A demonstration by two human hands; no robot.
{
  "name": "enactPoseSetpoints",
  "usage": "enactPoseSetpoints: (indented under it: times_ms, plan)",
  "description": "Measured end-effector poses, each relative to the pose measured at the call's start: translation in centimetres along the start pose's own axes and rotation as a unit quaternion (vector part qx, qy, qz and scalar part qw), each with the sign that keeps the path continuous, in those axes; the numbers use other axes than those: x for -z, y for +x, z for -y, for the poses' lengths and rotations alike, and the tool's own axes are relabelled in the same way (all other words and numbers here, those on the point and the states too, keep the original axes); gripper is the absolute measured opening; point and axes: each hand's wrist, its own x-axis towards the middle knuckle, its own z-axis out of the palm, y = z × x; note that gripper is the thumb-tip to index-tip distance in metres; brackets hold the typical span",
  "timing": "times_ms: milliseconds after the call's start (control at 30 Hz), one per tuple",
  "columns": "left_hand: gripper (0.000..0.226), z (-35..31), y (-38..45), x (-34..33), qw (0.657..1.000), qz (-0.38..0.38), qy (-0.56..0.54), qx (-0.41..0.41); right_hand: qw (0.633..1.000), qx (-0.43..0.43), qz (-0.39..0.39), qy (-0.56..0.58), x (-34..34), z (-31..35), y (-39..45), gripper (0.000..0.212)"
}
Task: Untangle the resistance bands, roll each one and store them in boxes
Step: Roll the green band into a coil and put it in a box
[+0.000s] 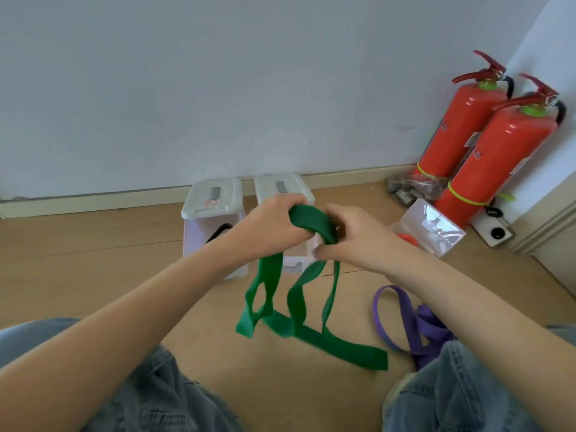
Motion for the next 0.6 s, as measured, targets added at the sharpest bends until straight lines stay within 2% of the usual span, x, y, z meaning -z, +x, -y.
enactPoseSetpoints:
  times_ms: [67, 167, 200, 233, 267, 300, 367, 400, 433, 467, 500, 533, 567, 600]
  plan:
    - [0.025, 1.1, -0.1, -0.1, 1.0, -0.02, 0.004, -0.021, 0.988, -0.012, -0.043, 0.15, 1.0, 0.7, 0.1, 0.019]
    - [0.03, 3.8, -1.1, -1.7, 0.999, 0.034, 0.038, -0.001, 0.905, 0.035, -0.078, 0.416, 3.1, 1.4, 0.3, 0.02]
    - [0.03, 4.8, -1.5, -2.1, 0.997, 0.062, 0.049, 0.017, 0.883, 0.056, -0.08, 0.459, 3.7, 1.5, 0.3, 0.018]
    - [0.029, 5.8, -1.6, -2.2, 0.994, 0.082, 0.056, 0.039, 0.879, 0.064, -0.078, 0.466, 4.1, 1.4, 0.2, 0.016]
    - [0.027, 6.5, -1.7, -1.9, 0.992, 0.092, 0.051, 0.065, 0.893, 0.051, -0.081, 0.439, 4.4, 1.2, 0.1, 0.015]
    - [0.024, 6.8, -1.5, -1.3, 0.991, 0.092, 0.028, 0.091, 0.925, 0.02, -0.084, 0.369, 4.5, 0.5, 0.2, 0.015]
    - [0.024, 6.5, -0.8, 0.4, 0.989, 0.053, -0.073, 0.121, 0.993, -0.051, -0.04, 0.096, 4.5, -1.3, 0.0, 0.014]
    - [0.024, 5.9, -0.5, 1.3, 0.983, 0.029, -0.133, 0.123, 0.994, -0.101, 0.018, -0.043, 4.4, -2.1, 0.0, 0.011]
    - [0.022, 5.2, -0.3, 2.1, 0.978, 0.02, -0.17, 0.117, 0.975, -0.149, 0.082, -0.145, 4.2, -2.6, -0.3, 0.026]
    - [0.017, 4.5, -0.3, 2.4, 0.978, 0.034, -0.175, 0.107, 0.955, -0.182, 0.135, -0.19, 4.0, -3.1, -0.5, 0.053]
    - [0.016, 3.7, -0.3, 2.3, 0.982, 0.069, -0.14, 0.102, 0.955, -0.187, 0.167, -0.161, 3.6, -3.3, -0.6, 0.079]
    - [0.018, 2.9, -0.5, 1.8, 0.985, 0.112, -0.088, 0.101, 0.966, -0.167, 0.176, -0.087, 3.2, -2.9, -0.7, 0.097]
    - [0.019, 2.3, -0.7, 0.9, 0.983, 0.152, -0.035, 0.099, 0.976, -0.133, 0.173, -0.007, 2.6, -2.2, -0.7, 0.104]
    - [0.019, 1.7, -0.8, 0.1, 0.98, 0.177, 0.001, 0.095, 0.981, -0.097, 0.165, 0.036, 1.8, -1.6, -0.5, 0.102]
